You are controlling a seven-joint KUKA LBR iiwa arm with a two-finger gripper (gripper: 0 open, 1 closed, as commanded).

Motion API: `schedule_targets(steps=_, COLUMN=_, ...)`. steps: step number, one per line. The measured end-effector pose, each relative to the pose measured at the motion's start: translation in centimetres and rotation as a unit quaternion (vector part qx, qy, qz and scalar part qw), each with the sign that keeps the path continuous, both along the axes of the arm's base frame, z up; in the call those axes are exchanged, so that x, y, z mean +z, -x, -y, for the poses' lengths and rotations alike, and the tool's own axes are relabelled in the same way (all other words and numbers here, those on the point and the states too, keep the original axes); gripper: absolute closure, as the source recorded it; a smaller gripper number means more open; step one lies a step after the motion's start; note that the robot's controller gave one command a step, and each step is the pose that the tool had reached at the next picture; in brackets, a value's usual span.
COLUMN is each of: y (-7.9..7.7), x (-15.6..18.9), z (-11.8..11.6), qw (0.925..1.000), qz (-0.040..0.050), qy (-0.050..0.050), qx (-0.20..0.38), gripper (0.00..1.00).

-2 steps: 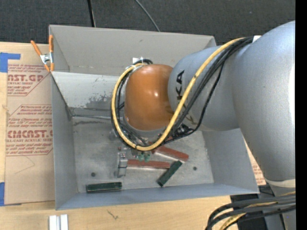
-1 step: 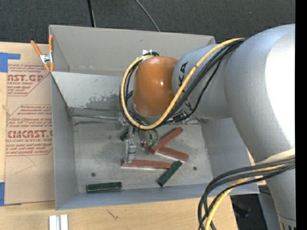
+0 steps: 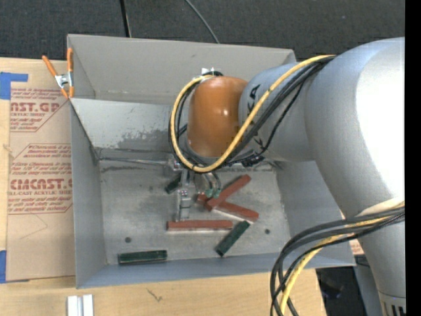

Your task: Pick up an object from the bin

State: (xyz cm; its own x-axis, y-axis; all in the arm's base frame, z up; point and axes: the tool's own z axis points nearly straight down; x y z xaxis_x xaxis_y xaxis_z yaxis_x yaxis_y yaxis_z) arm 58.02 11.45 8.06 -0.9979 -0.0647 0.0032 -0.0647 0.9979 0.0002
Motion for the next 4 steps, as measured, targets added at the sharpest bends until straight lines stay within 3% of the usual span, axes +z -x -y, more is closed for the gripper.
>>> schedule_targets(steps=1, y=-0.5, x=1.9, z=1.6, qw=0.9995, qz=0.0027, qy=0.000, qx=0.030, gripper=0.00)
schedule_targets(steps=2, y=0.4, x=-1.1, z=1.3, qw=0.9996, qz=0.0022, qy=-0.001, qx=-0.028, gripper=0.00)
schedule_targets(steps=3, y=-0.5, x=-1.0, z=2.4, qw=0.9999, qz=0.0037, qy=-0.001, qx=0.015, gripper=1.00)
schedule_targets(steps=4, y=-0.5, x=-1.0, z=2.4, qw=0.9999, qz=0.0037, qy=-0.001, qx=0.015, gripper=1.00)
